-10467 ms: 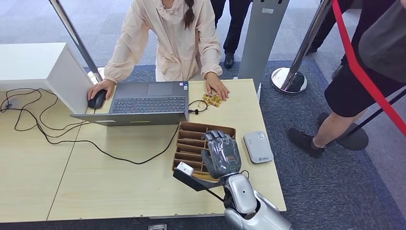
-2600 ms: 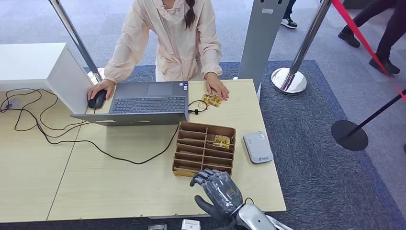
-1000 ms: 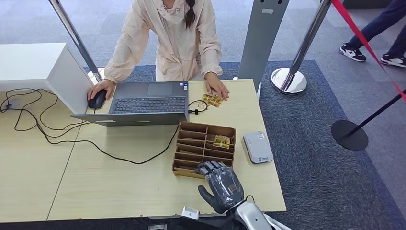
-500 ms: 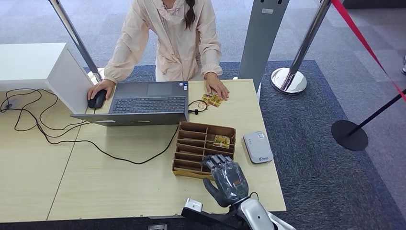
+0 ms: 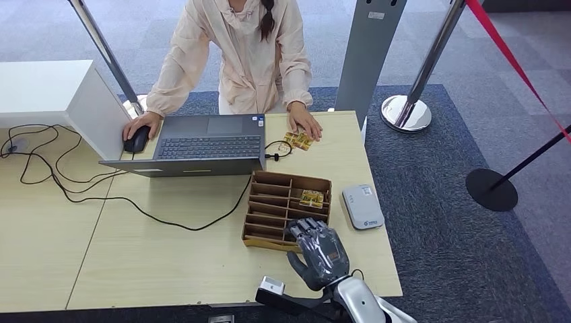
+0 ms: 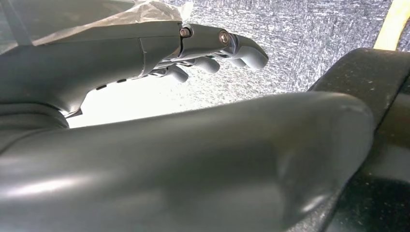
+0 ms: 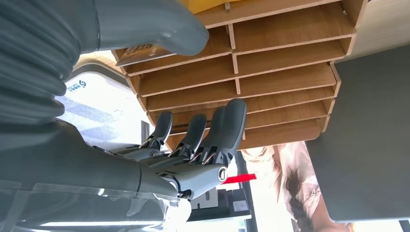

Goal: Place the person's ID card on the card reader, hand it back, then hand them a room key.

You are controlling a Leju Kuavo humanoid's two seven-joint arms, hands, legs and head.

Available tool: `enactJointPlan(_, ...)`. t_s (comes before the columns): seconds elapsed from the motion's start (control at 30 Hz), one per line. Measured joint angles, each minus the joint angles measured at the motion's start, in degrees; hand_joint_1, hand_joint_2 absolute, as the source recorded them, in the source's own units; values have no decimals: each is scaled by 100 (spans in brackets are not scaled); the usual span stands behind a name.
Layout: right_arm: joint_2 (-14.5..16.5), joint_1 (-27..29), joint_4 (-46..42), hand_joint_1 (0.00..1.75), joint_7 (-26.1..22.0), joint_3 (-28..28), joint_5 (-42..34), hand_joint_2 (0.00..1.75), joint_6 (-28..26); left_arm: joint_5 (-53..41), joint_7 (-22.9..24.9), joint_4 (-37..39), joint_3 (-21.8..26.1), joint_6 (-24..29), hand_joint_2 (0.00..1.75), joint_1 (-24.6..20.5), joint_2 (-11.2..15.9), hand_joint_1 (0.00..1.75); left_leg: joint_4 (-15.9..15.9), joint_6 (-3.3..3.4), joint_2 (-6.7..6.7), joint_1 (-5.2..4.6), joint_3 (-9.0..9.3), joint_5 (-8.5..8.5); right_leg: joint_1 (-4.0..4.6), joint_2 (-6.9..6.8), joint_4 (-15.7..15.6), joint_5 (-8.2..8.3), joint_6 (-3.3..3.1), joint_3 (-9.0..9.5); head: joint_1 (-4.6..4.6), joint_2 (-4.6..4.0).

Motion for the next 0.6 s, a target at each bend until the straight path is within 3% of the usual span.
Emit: enactJointPlan(0.6,-33,-4,-5,99,126,-9,155,175,202,0,-8,0,0,-17,0,0,9,0,0,0,0,0,0,0,0,0,0,0,0,0,0,0)
